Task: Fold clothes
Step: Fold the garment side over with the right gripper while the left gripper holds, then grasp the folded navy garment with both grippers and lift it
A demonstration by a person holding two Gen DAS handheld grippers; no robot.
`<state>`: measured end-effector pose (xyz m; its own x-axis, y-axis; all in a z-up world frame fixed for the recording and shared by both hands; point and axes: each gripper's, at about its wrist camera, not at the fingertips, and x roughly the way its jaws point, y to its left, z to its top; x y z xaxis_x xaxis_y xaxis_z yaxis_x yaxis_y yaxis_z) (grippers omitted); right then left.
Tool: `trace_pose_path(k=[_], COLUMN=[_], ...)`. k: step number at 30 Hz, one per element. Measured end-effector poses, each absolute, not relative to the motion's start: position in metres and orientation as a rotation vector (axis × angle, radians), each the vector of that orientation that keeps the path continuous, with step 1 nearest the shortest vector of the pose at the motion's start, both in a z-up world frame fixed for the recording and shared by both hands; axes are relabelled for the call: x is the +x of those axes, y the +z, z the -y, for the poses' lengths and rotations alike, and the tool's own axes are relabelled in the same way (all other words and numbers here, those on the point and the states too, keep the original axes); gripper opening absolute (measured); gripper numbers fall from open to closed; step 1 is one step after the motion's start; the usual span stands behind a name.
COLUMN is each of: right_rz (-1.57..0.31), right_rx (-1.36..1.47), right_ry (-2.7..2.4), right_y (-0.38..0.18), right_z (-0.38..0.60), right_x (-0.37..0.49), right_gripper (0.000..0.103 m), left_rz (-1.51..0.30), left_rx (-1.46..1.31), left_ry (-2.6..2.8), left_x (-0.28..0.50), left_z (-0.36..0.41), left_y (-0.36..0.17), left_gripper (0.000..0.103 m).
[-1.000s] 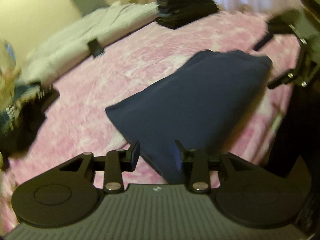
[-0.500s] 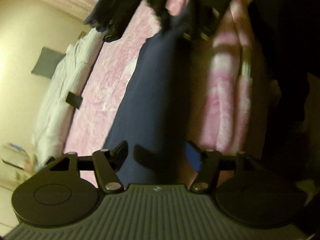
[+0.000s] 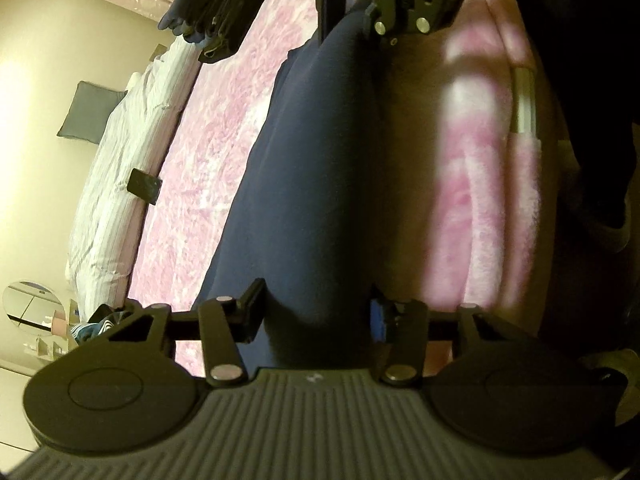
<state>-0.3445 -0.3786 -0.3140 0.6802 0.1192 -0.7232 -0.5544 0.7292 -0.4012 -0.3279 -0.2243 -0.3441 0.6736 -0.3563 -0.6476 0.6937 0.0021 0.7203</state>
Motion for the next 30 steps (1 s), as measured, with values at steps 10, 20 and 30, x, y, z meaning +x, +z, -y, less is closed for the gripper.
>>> trace_pose_path(k=[10, 20, 30], right_rz=[-0.696, -0.654, -0.597], right_rx=[-0.722, -0.847, -1.052], right_ry=[0.388, 0.375, 0.32], right_y=[-0.329, -0.352, -0.372], right_z=[0.377, 0.366, 0.354], right_x=[-0.357, -0.361, -0.347], right_gripper=[0.045, 0.07, 0.069], left_rz=[-0.334, -0.351, -0.385], left_rx=[1.315, 1.277, 1.171], left_ry=[-0.855, -0.869, -0.904], left_x=[-0.33, -0.327, -0.316], left_z=[0.223, 0.219, 0.21], left_y=[-0.338, -0.335, -0.327], left_gripper=[0.044, 0.044, 0.044])
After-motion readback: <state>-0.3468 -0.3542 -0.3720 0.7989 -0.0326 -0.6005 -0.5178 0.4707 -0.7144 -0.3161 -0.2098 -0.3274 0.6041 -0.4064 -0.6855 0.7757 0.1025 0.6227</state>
